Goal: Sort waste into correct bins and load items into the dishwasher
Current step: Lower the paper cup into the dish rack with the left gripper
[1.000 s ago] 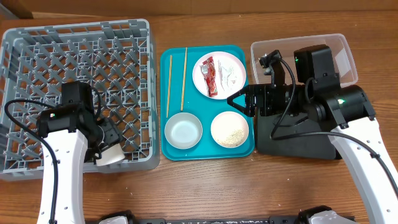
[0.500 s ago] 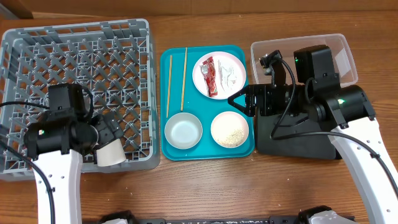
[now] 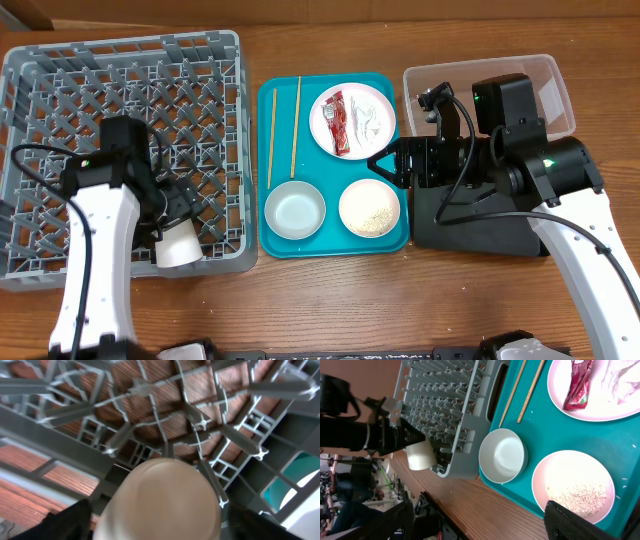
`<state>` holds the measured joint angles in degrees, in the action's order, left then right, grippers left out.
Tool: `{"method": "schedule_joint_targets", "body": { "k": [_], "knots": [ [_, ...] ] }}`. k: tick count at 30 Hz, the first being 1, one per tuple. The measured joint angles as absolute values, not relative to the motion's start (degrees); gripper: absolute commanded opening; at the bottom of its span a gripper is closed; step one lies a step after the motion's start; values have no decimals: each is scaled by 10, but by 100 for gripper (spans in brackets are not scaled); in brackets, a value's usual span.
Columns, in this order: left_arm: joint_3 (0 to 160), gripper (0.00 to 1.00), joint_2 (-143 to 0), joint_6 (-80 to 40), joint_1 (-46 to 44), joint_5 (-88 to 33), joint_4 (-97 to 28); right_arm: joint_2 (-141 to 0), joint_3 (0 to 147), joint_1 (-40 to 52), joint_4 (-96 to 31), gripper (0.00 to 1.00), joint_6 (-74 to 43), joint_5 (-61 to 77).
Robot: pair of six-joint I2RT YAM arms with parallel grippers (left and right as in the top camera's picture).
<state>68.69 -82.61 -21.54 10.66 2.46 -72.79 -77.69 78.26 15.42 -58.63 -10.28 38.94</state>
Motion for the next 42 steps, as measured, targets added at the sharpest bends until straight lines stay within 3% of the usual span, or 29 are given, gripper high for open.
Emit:
{"method": "schedule_joint_targets", "body": {
  "k": [3, 6, 22, 34, 36, 38, 42],
  "knots": [
    [687, 62, -850, -207, 107, 14, -728, -777, 783, 154, -587, 84, -103, 389],
    [694, 55, -850, -197, 107, 17, -722, -777, 783, 154, -587, 84, -103, 388],
    [721, 53, -766, -202, 109, 68, -726, -777, 783, 154, -588, 85, -103, 387],
    [648, 54, -766, -209, 109, 86, -619, -777, 783, 154, -587, 85, -102, 387],
    [642, 59, -766, -209, 109, 79, -617, -777, 783, 154, -587, 85, -103, 387],
    [641, 80, -766, -210, 109, 64, -622, -777, 783, 154, -588, 85, -102, 387],
    [641, 87, -764, -209, 109, 46, -636, -777, 783, 154, -588, 85, -103, 387]
  ]
}}
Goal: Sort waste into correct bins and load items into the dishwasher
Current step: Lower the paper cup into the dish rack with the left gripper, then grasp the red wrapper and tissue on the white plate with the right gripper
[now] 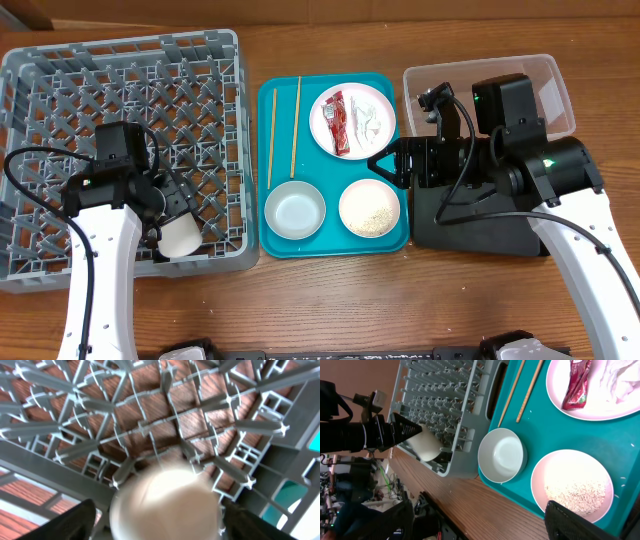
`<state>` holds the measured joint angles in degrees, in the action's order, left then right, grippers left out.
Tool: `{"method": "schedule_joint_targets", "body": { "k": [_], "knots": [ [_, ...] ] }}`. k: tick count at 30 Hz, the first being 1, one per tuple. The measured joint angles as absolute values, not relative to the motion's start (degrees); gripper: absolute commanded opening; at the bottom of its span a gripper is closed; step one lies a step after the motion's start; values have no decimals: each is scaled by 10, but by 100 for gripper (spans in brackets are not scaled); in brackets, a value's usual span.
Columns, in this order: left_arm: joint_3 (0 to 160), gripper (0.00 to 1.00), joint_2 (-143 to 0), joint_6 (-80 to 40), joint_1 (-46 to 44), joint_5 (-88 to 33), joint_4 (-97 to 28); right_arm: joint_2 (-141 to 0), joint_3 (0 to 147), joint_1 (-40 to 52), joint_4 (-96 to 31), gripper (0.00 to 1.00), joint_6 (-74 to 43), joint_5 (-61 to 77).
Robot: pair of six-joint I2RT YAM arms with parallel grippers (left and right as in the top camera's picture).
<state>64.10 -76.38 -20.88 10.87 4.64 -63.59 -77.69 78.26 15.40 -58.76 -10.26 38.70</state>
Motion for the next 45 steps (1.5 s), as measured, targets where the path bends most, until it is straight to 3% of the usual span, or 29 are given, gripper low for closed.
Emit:
{"method": "schedule_joint_targets", "body": {
  "k": [1, 6, 14, 24, 29, 31, 32, 36, 45],
  "knots": [
    [641, 100, -762, -209, 109, 45, -644, -777, 783, 154, -587, 85, -103, 387],
    [684, 100, -743, -209, 109, 36, -697, -777, 783, 154, -587, 85, -103, 387],
    [821, 91, -690, -183, 106, -39, -728, -777, 783, 154, -587, 86, -103, 382],
    [828, 85, -674, -128, 21, -110, -729, -804, 783, 201, -541, 78, -128, 305],
    [850, 86, -672, -117, 15, -114, -740, -887, 809, 264, -543, 78, -134, 233],
    [881, 92, -665, -115, 15, -113, -744, -932, 843, 277, -542, 78, -135, 209],
    [899, 100, -658, -116, 15, -113, -744, -955, 866, 280, -543, 78, -135, 197],
    [969, 100, -605, -114, 15, -102, -743, -1045, 959, 281, -535, 78, -135, 155],
    [998, 100, -511, -114, 15, -92, -795, -1220, 1010, 281, -440, 62, -165, 74]
  ]
}}
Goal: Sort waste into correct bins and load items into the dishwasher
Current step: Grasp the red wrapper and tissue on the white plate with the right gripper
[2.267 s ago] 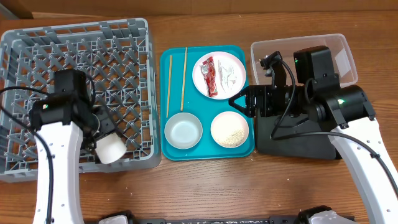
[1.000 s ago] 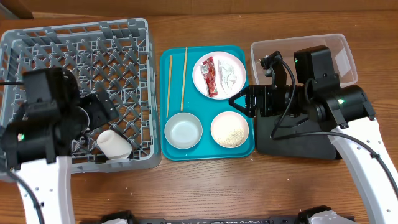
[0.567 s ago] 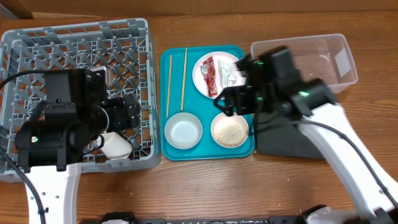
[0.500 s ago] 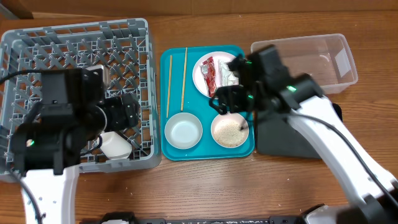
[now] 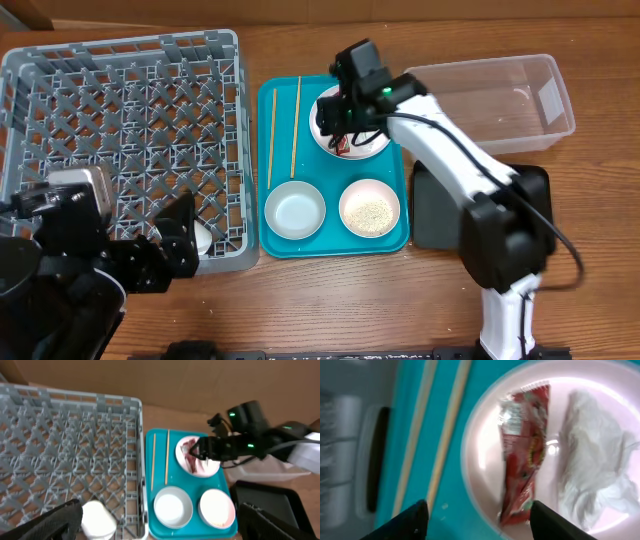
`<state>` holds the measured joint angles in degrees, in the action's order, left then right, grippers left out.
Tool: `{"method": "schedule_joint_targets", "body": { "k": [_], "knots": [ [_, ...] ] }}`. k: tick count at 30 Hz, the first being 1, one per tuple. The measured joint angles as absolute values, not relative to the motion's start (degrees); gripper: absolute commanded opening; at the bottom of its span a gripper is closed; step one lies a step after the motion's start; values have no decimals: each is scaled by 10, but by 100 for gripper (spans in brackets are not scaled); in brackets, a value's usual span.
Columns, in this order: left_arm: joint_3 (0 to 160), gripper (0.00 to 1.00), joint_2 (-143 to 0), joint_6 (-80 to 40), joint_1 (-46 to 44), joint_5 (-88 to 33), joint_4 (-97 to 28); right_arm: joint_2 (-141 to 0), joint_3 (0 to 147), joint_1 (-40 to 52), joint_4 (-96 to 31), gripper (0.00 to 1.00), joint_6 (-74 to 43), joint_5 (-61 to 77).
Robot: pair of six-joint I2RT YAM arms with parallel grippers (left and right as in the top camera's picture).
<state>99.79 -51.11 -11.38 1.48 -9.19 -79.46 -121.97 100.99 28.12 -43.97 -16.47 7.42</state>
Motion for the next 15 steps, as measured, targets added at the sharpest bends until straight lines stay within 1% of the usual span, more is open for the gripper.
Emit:
{"method": "schedule_joint_targets", "body": {
  "k": [2, 3, 4, 6, 7, 8, 15],
  "knots": [
    [998, 100, -517, -114, 15, -92, -810, -1253, 1010, 281, -429, 56, -171, 59],
    [997, 100, -520, -114, 15, -92, -816, -1266, 1010, 281, -426, 52, -175, 54],
    [997, 100, -523, -114, 15, -92, -822, -1278, 1010, 281, -425, 45, -178, 50],
    [997, 100, -526, -114, 15, -91, -828, -1294, 1010, 281, -426, 19, -183, 43],
    [997, 100, -526, -114, 15, -91, -829, -1300, 1010, 281, -429, 11, -187, 43],
    [997, 100, -526, -114, 15, -91, -829, -1303, 1010, 282, -433, 4, -189, 44],
    [997, 100, -526, -114, 15, -90, -830, -1296, 1015, 283, -481, 4, -198, 57]
  ]
}}
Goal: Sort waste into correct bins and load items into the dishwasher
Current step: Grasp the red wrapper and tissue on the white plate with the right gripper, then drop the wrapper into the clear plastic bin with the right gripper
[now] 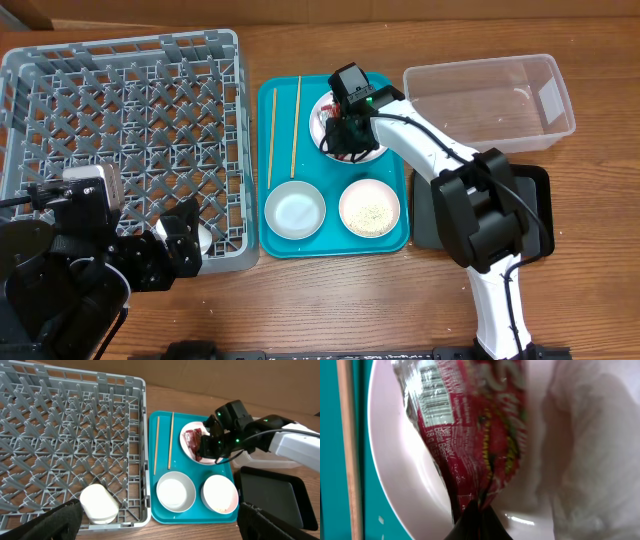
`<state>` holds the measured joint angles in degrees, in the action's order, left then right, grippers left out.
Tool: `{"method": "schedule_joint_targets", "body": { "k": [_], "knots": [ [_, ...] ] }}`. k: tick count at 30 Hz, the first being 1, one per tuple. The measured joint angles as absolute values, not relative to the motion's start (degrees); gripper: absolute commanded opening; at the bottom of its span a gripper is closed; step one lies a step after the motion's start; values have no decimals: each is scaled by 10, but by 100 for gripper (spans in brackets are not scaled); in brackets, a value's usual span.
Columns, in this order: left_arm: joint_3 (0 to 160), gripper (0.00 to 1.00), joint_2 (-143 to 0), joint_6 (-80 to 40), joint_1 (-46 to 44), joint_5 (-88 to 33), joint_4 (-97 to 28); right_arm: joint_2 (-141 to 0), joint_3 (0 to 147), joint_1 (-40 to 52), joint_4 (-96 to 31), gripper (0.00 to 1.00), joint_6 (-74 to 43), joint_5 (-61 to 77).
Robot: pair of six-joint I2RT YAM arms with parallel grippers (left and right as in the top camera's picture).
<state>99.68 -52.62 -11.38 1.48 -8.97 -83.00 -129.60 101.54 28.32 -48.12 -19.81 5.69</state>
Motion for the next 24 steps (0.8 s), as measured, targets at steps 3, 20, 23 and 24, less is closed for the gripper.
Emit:
{"method": "schedule_joint_targets", "body": {
  "k": [3, 20, 23, 24],
  "knots": [
    [997, 100, -526, -114, 15, -90, -830, -1263, 1016, 281, -516, 4, -199, 59],
    [997, 100, -526, -114, 15, -88, -831, -1095, 981, 107, -577, 26, -148, -19],
    [997, 100, -526, -114, 15, -88, -831, -1130, 951, 96, -585, 49, -142, -18],
    [997, 100, -526, -114, 15, -88, -831, -1136, 945, 94, -588, 50, -138, -17]
  ]
}}
